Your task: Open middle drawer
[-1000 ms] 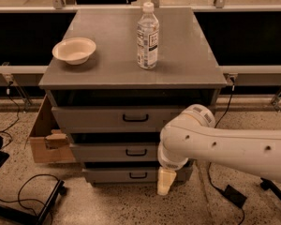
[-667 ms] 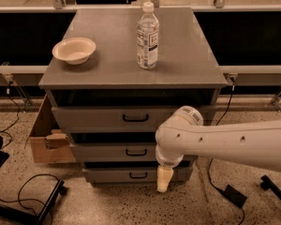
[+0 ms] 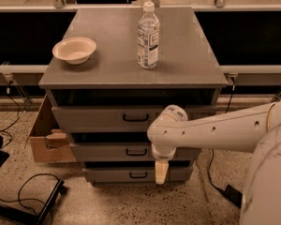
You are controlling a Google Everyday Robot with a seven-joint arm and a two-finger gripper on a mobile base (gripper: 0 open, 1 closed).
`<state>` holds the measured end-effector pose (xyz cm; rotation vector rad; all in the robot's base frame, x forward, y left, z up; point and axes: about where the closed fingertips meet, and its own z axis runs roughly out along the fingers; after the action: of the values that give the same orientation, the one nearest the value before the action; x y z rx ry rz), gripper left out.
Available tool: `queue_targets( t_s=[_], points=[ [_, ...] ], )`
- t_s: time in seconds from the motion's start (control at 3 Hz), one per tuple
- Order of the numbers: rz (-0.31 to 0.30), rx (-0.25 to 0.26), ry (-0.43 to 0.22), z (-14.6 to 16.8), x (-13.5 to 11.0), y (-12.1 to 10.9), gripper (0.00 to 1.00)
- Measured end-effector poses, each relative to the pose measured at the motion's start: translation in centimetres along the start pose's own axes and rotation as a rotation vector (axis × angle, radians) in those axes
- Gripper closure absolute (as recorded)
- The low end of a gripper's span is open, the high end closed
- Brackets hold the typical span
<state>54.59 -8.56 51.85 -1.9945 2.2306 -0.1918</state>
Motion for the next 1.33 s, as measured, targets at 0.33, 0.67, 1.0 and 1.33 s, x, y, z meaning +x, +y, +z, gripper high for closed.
queue_targets(
  t_s=[0.33, 0.67, 1.0, 1.33],
  points=[
    [0.0, 0.0, 0.0, 0.0, 0.0, 0.0, 0.0],
    [-0.038, -0.01, -0.01, 1.3, -0.3, 1.4, 0.0],
    [-0.051, 0.012, -0.034, 3.0, 0.0, 2.1, 0.0],
    [-0.056, 0.049, -0.042, 4.0, 0.3, 1.1, 0.0]
  ],
)
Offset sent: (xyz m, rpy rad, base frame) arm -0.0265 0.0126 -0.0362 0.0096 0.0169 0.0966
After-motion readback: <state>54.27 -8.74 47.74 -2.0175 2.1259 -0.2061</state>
